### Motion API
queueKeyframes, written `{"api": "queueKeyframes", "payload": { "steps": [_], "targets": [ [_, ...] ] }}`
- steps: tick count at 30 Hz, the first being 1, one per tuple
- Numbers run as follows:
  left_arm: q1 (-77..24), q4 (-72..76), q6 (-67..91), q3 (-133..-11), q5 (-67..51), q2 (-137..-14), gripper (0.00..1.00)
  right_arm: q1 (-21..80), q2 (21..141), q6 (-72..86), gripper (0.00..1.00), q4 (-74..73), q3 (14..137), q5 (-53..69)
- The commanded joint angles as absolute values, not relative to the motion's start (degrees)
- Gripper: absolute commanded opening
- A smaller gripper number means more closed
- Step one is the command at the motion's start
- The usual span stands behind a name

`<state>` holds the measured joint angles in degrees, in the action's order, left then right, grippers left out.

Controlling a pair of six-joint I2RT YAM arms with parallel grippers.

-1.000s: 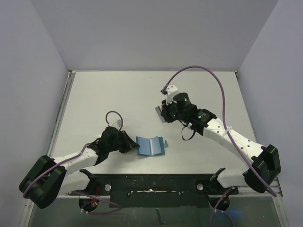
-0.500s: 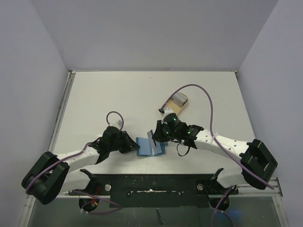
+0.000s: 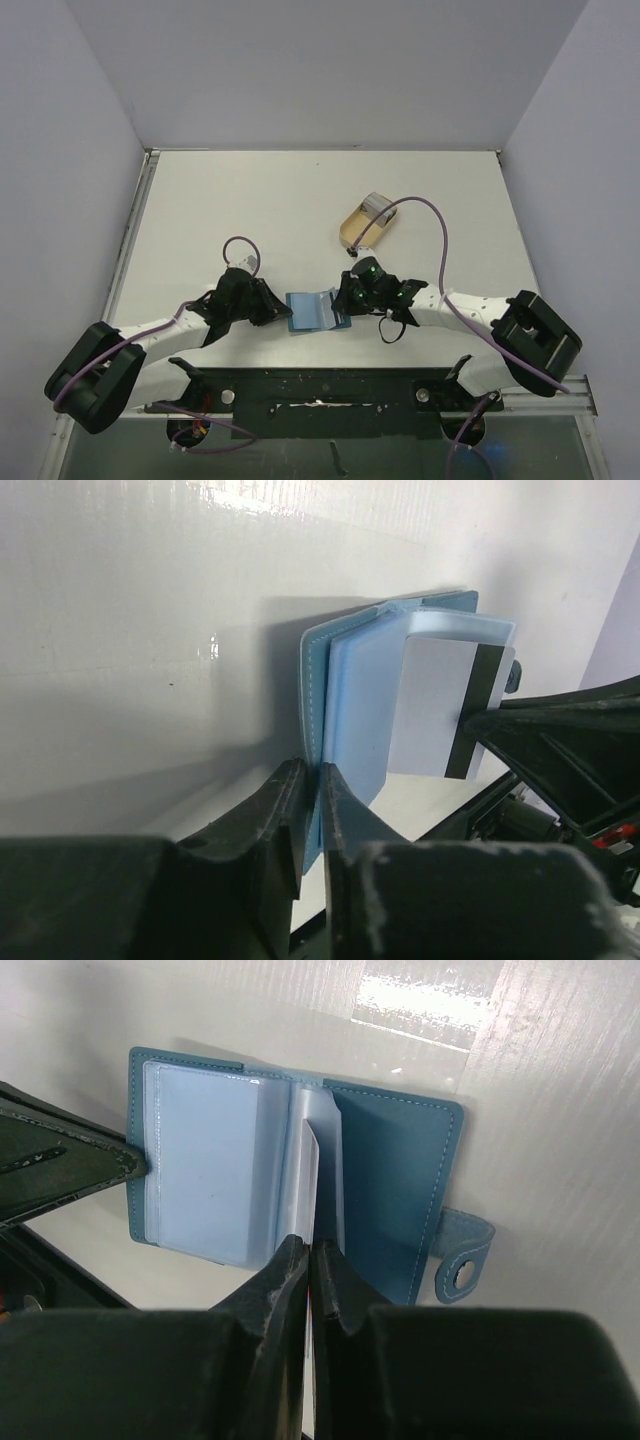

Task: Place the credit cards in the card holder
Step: Insert the credit card into the card holder.

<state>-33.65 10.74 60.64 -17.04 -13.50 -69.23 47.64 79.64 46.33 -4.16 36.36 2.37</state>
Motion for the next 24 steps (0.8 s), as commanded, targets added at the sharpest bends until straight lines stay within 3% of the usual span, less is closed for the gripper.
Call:
{"api": "queueKeyframes", "payload": {
  "steps": [1,11,24],
  "targets": [
    [-33.38,10.76,58.77,-17.61,-12.17,-67.5,0.0,46.61,80.4,47.95,0.0,1.41,34.73,2.9],
    [-33.4,11.55,57.62,-16.95,-12.31,-68.59,0.0,43.75,75.95,51.35,0.0,6.83,33.21,8.59],
    [-33.4,13.0,58.18,-15.23,-11.87,-68.55,0.0,43.54,81.62,53.59,0.0,14.48,31.45,11.47]
  ]
}}
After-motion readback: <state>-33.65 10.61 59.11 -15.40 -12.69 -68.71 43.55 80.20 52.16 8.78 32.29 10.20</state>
